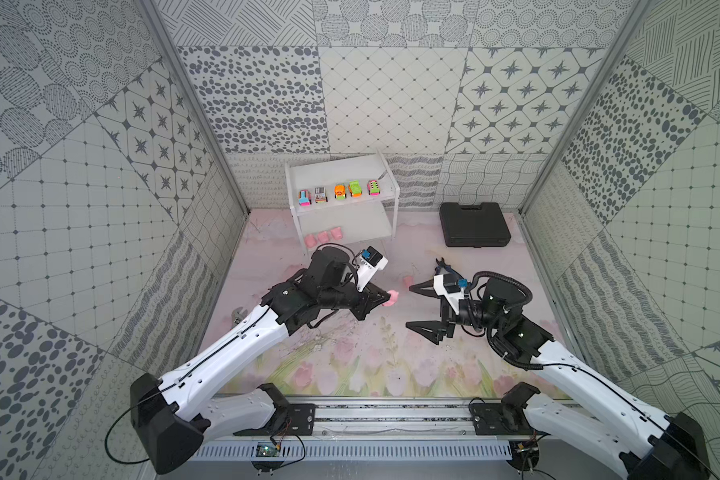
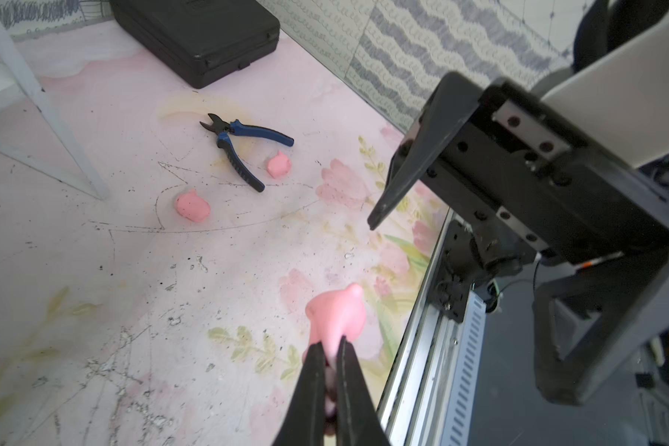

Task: Organize plastic toys on shelves
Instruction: Pick up the plastic toy at the center of the board, then place the plastic toy on the shelf.

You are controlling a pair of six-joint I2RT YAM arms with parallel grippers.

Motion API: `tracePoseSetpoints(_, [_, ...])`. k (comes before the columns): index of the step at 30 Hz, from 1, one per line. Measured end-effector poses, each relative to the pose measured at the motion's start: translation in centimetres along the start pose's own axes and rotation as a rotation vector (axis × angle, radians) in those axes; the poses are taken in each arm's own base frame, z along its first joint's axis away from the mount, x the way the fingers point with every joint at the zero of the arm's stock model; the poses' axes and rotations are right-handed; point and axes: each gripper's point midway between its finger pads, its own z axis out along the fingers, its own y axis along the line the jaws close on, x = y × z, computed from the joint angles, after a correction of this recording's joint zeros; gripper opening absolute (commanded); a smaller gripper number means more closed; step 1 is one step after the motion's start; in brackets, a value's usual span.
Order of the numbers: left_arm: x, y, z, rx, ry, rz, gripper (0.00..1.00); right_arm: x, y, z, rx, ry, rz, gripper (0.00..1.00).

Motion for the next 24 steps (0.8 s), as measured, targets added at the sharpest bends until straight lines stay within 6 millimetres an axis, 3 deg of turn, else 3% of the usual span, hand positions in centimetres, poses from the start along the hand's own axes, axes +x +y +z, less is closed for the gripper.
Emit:
tracePoseSetpoints(2, [1.1,-0.6,-0.5,0.024,0.067,0.084,0.00,0.3,0.5,0.2,-0.025,0.012,-0.075,0.98])
tracePoseSetpoints(9, [4.4,-2.2,-1.4,0.119,0.218,0.245,0.00,2.0,1.1,1.6,-0.100,0.112,-0.173,0.62])
tracePoseSetpoints(15, [5.9,-3.3,-1.7,0.179,0.271,0.309,0.00,2.5,2.4,2.5,-0.156,0.139,-0.205,0.58])
tracePoseSetpoints(24, [6.5,-4.1,-1.8,0.222,0.283,0.334,0.00,3.2,4.7,3.8,-0.241,0.160,-0.223,0.48])
